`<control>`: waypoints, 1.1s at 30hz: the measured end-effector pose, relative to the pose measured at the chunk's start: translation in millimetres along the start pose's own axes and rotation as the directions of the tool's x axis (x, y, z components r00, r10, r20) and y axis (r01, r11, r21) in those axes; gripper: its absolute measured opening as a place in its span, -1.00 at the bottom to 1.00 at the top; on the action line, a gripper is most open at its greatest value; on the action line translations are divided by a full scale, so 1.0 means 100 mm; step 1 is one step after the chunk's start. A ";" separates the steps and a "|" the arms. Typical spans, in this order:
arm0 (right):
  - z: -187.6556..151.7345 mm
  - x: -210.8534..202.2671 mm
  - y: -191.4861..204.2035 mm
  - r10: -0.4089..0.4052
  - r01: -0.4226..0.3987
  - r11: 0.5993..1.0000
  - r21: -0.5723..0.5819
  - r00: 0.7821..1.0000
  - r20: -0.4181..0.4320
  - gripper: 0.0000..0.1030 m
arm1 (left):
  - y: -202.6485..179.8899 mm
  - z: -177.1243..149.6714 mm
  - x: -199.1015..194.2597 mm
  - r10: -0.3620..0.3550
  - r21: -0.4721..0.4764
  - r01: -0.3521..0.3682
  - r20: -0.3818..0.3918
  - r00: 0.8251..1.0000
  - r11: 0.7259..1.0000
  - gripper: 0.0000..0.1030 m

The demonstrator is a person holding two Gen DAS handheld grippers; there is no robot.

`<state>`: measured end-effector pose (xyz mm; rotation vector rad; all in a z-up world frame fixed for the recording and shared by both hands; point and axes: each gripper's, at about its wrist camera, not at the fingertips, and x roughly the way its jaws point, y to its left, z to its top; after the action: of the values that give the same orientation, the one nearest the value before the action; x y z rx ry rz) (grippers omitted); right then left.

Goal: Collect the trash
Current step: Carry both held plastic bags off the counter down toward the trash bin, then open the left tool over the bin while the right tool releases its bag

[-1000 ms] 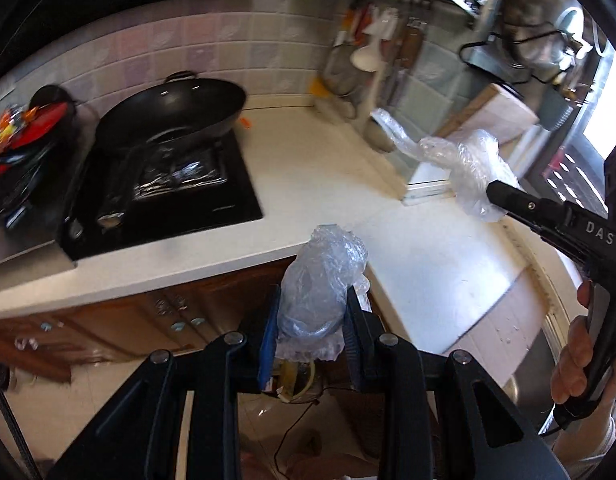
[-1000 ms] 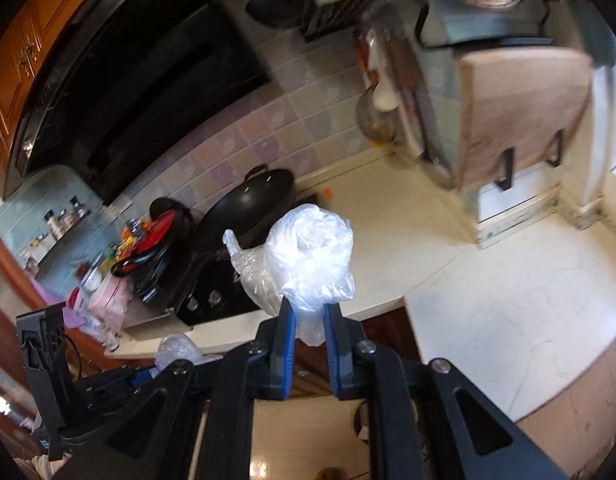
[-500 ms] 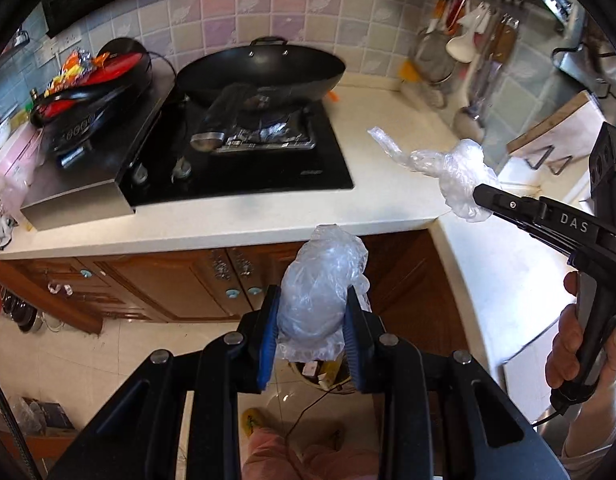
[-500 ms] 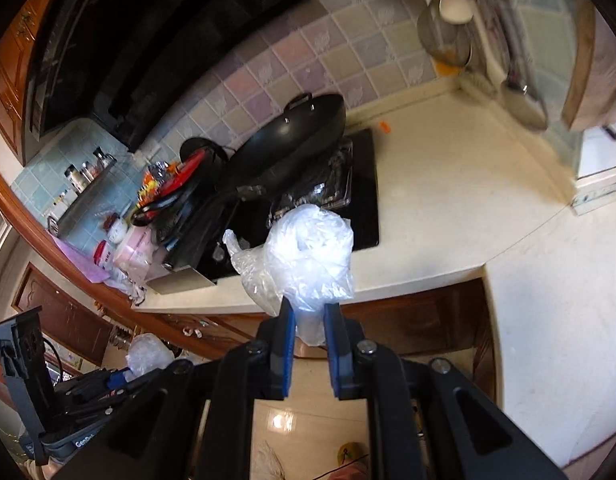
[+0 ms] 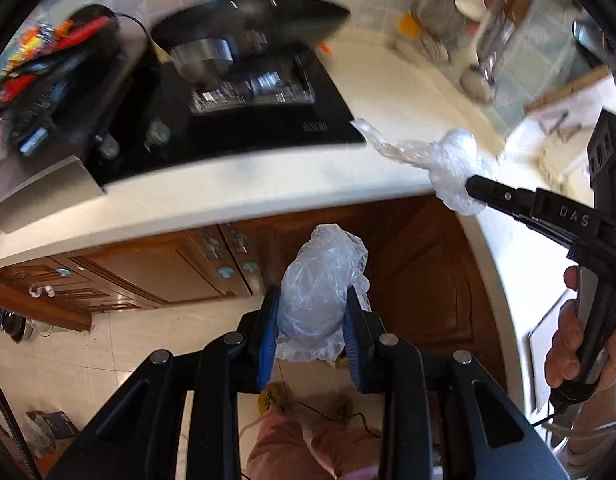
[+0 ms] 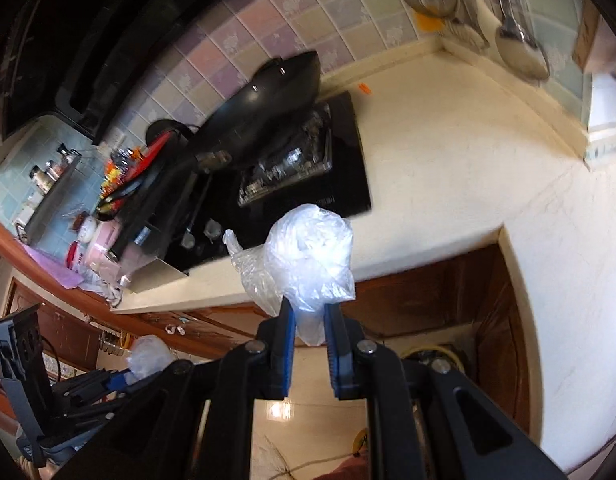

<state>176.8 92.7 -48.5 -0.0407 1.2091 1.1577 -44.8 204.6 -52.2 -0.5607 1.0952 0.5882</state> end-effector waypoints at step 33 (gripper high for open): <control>-3.54 4.38 -3.38 -0.250 0.489 0.760 0.429 0.829 -0.501 -0.74 | -0.56 -1.68 6.40 -0.073 0.320 0.338 -0.622 0.780 0.885 -0.43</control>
<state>123.0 22.2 -698.8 -0.1046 1.7862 0.4139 102.7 152.4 -697.3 -0.4899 1.6795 -0.0579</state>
